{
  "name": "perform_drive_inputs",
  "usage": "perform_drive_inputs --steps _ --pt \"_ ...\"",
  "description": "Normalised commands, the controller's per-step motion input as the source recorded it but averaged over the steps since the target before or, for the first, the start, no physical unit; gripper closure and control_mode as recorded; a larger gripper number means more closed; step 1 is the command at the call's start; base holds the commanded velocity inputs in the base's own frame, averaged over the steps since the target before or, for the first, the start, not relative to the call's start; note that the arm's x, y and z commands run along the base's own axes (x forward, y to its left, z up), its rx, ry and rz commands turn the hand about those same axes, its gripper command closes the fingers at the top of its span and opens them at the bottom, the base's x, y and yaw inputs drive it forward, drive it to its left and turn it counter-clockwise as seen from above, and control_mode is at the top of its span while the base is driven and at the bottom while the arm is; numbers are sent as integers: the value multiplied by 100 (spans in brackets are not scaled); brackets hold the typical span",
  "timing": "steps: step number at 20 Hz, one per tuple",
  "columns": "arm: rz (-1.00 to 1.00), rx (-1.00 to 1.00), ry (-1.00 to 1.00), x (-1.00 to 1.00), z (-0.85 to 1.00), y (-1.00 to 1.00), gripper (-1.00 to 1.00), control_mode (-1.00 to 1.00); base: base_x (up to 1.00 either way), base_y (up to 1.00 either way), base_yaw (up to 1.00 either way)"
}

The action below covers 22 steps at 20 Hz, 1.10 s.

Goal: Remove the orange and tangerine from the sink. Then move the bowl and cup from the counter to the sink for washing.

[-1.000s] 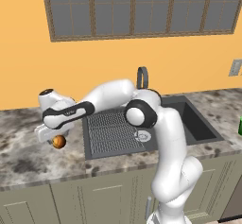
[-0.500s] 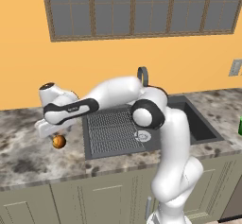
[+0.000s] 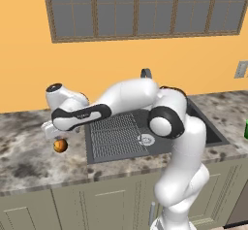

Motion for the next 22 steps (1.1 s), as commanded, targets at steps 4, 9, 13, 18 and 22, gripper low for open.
perform_drive_inputs --steps 4,9,13,18,22 --pt "0 10 -14 -25 13 -42 -100 -100 0 0 0" --pt "0 10 -9 -20 15 -45 -100 -100 0 0 0" --pt "0 9 -2 -17 20 -49 -100 -100 0 0 0" --pt "0 6 0 -16 17 -48 -100 -100 0 0 0" --pt "0 4 -1 -18 15 -47 -100 -100 0 0 0"
